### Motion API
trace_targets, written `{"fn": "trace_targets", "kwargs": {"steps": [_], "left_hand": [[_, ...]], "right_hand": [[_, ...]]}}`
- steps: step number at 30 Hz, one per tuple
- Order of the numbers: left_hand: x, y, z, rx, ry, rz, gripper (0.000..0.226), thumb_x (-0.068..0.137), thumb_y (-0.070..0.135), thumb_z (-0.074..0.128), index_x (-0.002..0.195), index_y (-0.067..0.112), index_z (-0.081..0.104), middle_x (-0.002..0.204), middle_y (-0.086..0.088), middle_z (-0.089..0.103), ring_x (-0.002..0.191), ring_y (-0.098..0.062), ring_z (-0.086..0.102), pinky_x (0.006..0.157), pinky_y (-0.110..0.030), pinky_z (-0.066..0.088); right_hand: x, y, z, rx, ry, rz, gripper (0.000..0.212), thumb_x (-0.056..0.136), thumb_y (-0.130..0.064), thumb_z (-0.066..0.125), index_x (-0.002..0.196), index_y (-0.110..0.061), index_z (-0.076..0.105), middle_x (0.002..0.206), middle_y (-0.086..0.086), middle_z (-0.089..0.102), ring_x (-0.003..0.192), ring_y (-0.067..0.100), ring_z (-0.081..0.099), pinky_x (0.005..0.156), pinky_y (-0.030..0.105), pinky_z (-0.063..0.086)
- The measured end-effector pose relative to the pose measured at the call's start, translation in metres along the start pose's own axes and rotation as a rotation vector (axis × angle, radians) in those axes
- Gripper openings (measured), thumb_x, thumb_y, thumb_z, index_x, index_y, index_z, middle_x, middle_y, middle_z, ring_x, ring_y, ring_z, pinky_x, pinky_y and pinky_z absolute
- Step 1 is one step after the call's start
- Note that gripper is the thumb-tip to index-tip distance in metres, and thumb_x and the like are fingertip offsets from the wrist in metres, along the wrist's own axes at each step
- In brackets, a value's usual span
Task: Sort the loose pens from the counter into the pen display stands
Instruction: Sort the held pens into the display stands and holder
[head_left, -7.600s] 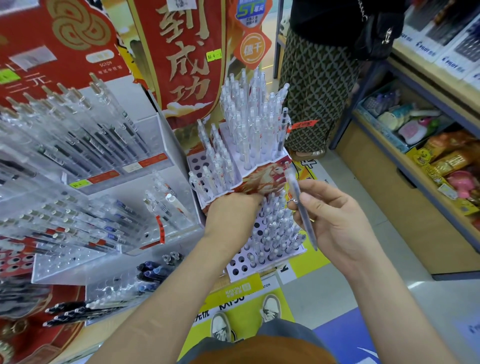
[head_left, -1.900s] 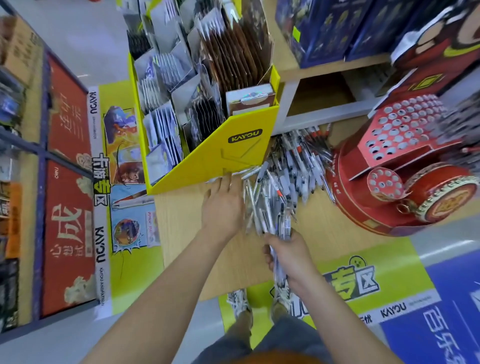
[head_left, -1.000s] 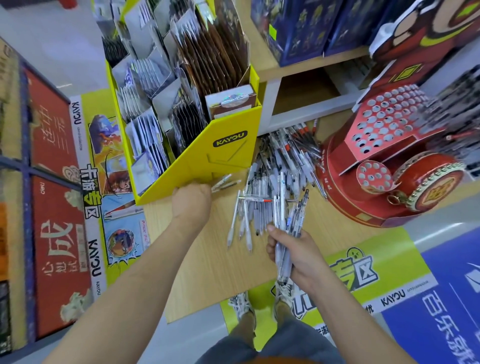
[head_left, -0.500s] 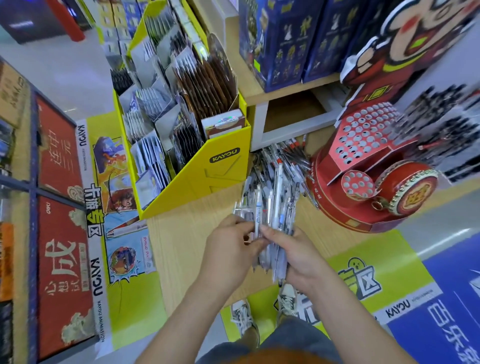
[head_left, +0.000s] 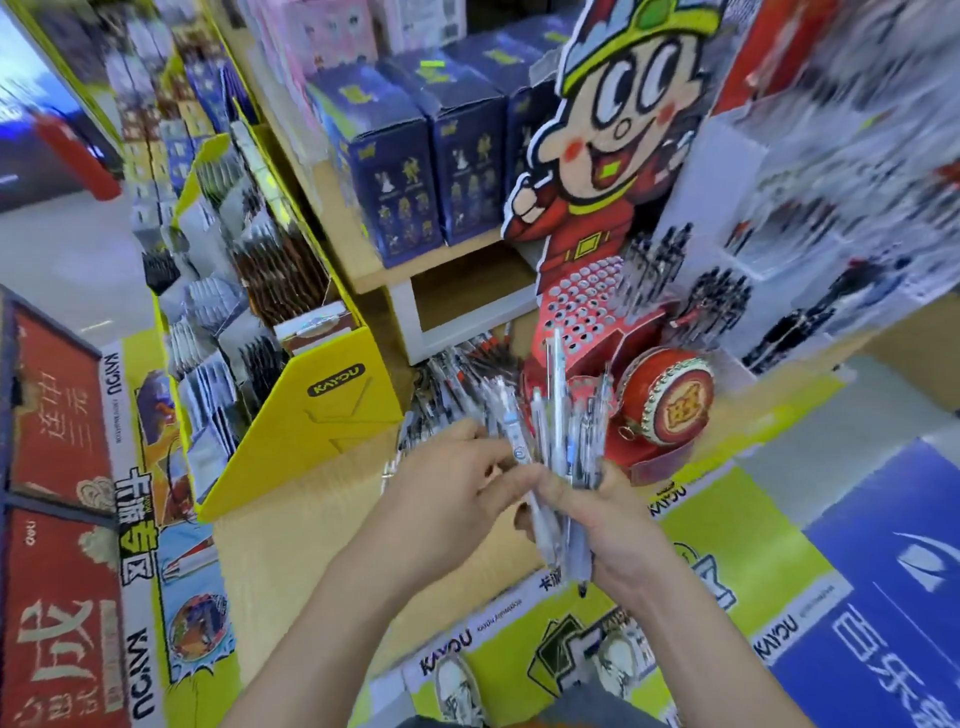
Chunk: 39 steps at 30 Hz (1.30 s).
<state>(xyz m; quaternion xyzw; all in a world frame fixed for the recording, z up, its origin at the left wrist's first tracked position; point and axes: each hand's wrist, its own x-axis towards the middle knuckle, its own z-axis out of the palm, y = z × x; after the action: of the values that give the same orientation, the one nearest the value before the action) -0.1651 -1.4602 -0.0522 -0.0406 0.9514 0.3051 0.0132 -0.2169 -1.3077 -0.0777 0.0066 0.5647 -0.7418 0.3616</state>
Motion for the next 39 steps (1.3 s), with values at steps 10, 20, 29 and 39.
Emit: {"fn": "trace_targets", "kwargs": {"steps": [10, 20, 29, 39], "left_hand": [[0.063, 0.107, 0.068, -0.365, 0.284, -0.086, 0.029, 0.082, 0.046, 0.067, 0.062, 0.025, 0.069, 0.071, 0.005, 0.057, 0.069, -0.009, 0.055, 0.061, -0.032, 0.044], [0.121, 0.202, 0.096, -1.073, 0.242, -0.305, 0.034, 0.071, 0.006, 0.076, 0.099, 0.024, 0.073, 0.079, -0.007, 0.067, 0.066, -0.017, 0.063, 0.056, -0.025, 0.053], [0.182, 0.215, 0.111, -1.099, 0.416, -0.296, 0.018, 0.073, 0.015, 0.071, 0.091, 0.013, 0.073, 0.076, 0.0, 0.07, 0.077, -0.017, 0.065, 0.079, -0.037, 0.056], [0.291, 0.223, 0.106, -1.178, 0.437, -0.202, 0.018, 0.09, 0.013, 0.057, 0.082, 0.012, 0.072, 0.068, -0.001, 0.063, 0.056, -0.009, 0.051, 0.052, -0.02, 0.043]], "right_hand": [[-0.012, -0.065, -0.123, -0.03, -0.049, -0.079, 0.016, 0.072, -0.02, 0.071, 0.086, -0.012, 0.073, 0.067, 0.012, 0.066, 0.055, 0.022, 0.065, 0.051, 0.032, 0.053], [-0.019, -0.112, -0.222, -0.002, -0.085, -0.08, 0.033, 0.069, -0.021, 0.071, 0.097, -0.005, 0.068, 0.076, 0.015, 0.072, 0.055, 0.023, 0.063, 0.055, 0.031, 0.053], [0.0, -0.131, -0.277, 0.038, -0.052, -0.016, 0.102, 0.042, -0.043, 0.098, 0.116, 0.011, 0.051, 0.087, 0.028, 0.068, 0.055, 0.028, 0.062, 0.052, 0.032, 0.051], [0.068, -0.205, -0.324, 0.004, -0.045, -0.084, 0.037, 0.054, -0.033, 0.095, 0.073, -0.014, 0.07, 0.07, 0.02, 0.06, 0.044, 0.019, 0.051, 0.041, 0.024, 0.043]]}}
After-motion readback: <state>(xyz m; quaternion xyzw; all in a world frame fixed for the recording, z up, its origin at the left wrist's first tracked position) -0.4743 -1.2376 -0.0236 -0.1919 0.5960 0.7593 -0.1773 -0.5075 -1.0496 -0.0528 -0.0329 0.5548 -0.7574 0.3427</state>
